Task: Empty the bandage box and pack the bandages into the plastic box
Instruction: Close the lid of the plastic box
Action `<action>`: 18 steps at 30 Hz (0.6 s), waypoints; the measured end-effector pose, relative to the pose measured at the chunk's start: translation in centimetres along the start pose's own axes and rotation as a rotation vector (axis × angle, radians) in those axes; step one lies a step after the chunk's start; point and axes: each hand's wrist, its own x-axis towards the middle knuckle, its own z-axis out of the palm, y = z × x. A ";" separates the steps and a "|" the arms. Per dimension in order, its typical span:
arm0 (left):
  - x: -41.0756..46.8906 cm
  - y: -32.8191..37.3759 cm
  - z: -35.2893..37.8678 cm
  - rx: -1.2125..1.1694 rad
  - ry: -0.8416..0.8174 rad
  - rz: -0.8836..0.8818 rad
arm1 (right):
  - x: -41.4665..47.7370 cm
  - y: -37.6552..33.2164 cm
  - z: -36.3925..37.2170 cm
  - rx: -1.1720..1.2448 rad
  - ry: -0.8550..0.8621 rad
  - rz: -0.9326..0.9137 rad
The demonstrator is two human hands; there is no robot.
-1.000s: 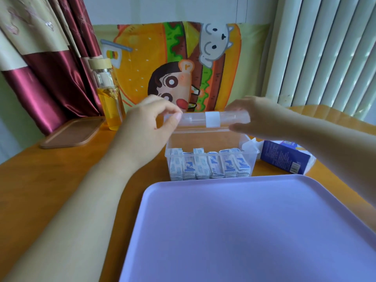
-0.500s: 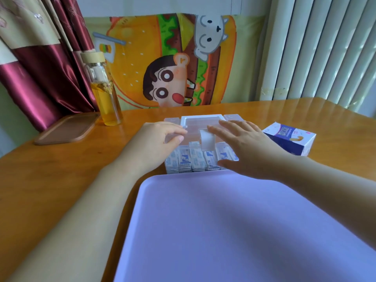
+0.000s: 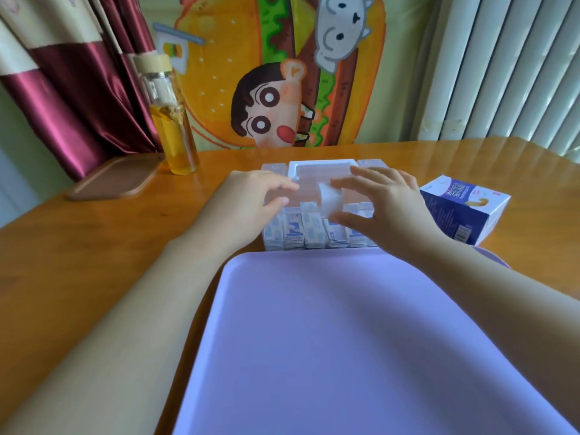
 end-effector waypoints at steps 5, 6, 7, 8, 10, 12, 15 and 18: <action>0.2 -0.2 0.2 0.014 0.011 -0.006 | 0.2 0.2 0.3 -0.006 0.011 0.014; 0.2 -0.3 0.3 0.017 0.013 -0.010 | 0.2 0.3 0.4 -0.008 0.013 0.016; 0.3 -0.3 0.4 0.017 0.017 -0.015 | 0.3 0.3 0.6 -0.010 0.023 0.017; 0.3 -0.4 0.4 0.014 0.019 -0.023 | 0.3 0.3 0.7 -0.012 0.032 0.017; 0.3 -0.4 0.6 0.008 0.023 -0.037 | 0.4 0.2 1.0 -0.021 0.048 0.016; 0.4 -0.2 0.5 0.002 0.023 -0.047 | 0.7 0.1 0.8 -0.031 0.015 0.013; 0.7 0.1 0.2 -0.003 -0.002 -0.067 | 1.1 0.9 -0.1 0.063 -0.064 0.034; 0.8 0.4 0.3 -0.001 -0.034 -0.109 | 0.8 3.8 -1.6 0.161 0.065 0.237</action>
